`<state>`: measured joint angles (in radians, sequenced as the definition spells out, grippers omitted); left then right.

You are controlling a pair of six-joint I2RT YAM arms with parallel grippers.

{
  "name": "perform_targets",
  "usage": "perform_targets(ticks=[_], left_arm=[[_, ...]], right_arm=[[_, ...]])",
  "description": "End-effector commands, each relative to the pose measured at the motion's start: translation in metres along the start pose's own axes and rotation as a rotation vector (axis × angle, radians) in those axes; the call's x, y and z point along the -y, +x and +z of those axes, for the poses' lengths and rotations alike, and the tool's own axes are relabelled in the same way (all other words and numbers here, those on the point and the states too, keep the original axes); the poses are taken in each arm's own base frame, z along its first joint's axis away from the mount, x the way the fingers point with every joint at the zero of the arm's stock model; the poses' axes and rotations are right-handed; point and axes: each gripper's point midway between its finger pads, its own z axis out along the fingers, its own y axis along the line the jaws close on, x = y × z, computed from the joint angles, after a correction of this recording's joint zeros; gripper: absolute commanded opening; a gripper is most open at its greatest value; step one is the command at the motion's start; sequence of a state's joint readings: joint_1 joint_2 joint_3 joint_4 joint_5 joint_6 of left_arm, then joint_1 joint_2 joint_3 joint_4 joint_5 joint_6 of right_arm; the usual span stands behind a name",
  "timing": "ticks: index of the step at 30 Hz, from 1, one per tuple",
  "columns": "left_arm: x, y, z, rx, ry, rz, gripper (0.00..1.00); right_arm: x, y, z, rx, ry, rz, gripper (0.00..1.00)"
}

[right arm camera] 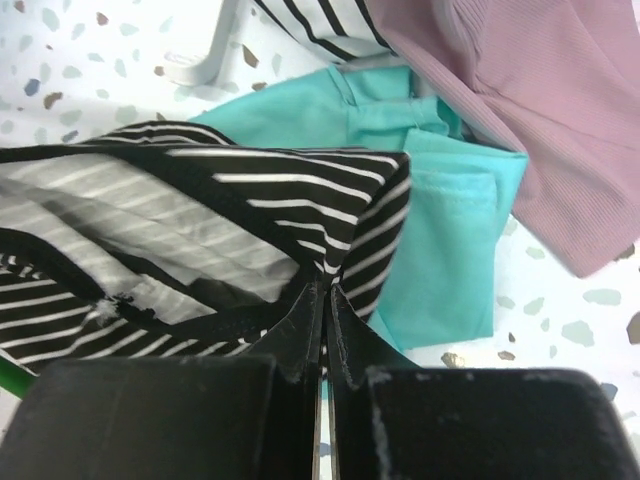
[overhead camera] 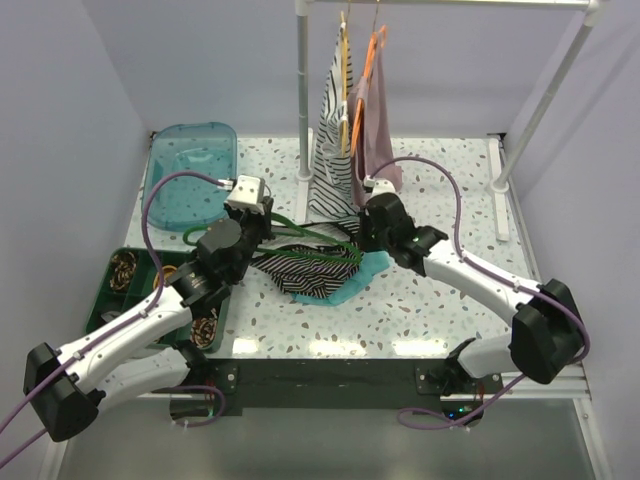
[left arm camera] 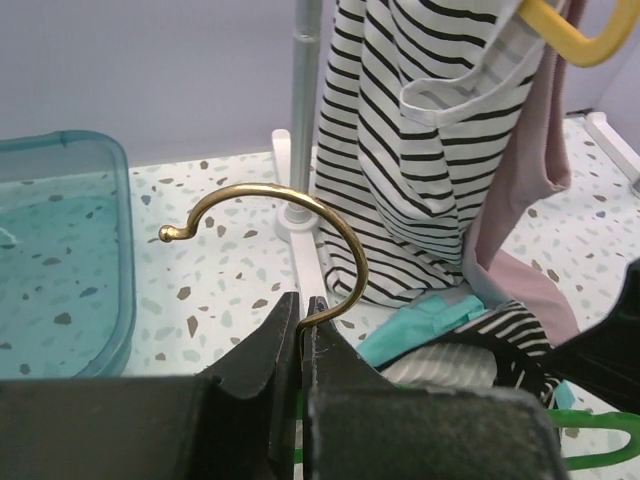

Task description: Place the tank top on the hanger

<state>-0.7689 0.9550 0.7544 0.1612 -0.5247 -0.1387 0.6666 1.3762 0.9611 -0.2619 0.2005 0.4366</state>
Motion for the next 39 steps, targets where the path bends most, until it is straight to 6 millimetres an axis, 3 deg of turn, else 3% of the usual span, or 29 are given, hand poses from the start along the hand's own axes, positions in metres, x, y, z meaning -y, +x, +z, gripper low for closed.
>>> perform_targets(ticks=[1,12,18,25,31,39], left_arm=[[-0.014,-0.035,0.005,0.112,-0.114,-0.079,0.0],[-0.035,-0.039,0.013,0.129,-0.2,-0.05,0.0],[-0.039,-0.053,0.015,0.163,-0.206,-0.062,0.0],[-0.039,-0.054,0.013,0.167,-0.199,-0.055,0.0],[-0.042,-0.049,0.013,0.155,-0.202,-0.039,0.0],[-0.046,-0.037,0.009,0.16,-0.206,-0.035,0.0]], right_arm=[[0.01,-0.012,-0.011,0.06,0.016,0.007,0.0],[0.02,-0.018,-0.025,0.086,0.021,0.008,0.0],[0.018,-0.01,-0.023,0.064,0.003,0.008,0.0],[0.02,-0.005,-0.017,0.052,0.011,0.011,0.0],[0.02,-0.017,-0.025,0.078,0.019,0.005,0.0],[0.011,-0.047,-0.042,0.123,-0.003,-0.004,0.0]])
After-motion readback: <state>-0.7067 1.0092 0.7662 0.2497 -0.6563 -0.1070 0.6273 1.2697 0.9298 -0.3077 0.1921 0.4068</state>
